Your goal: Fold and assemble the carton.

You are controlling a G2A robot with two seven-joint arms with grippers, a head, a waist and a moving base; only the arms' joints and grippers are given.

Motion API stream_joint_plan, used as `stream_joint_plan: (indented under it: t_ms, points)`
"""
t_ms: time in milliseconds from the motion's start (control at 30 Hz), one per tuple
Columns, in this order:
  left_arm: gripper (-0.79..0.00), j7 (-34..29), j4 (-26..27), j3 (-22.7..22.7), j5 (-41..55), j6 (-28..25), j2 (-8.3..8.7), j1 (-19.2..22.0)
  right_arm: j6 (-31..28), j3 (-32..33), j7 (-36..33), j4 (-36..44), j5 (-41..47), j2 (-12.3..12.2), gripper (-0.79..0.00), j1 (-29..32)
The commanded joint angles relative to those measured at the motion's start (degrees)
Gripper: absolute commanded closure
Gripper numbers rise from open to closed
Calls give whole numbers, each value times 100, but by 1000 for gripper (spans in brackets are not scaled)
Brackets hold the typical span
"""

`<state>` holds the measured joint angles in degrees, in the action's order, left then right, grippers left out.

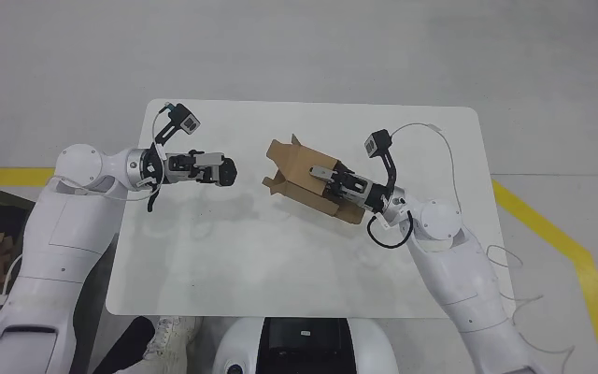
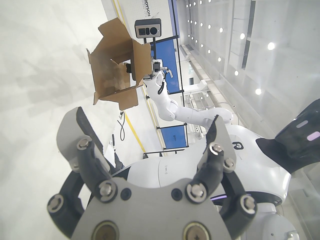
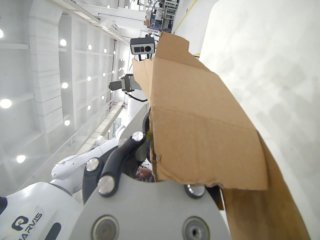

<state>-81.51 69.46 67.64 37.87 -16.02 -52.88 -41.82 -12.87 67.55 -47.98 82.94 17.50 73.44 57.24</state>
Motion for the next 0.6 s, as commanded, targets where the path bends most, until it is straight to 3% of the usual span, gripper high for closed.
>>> stream_joint_plan:
  t_ms: [0, 333, 400, 567]
  points:
    - [-785, 0, 0, 0, 0, 0, 0, 0, 0, 0, 0, 0, 0, 0, 0, 0]
    - [-785, 0, 0, 0, 0, 0, 0, 0, 0, 0, 0, 0, 0, 0, 0, 0]
    - [-785, 237, 107, 6, -59, -30, -4, -85, 0, 0, 0, 0, 0, 0, 0, 0]
    - [-785, 88, 151, 28, 96, -578, -20, -289, 0, 0, 0, 0, 0, 0, 0, 0]
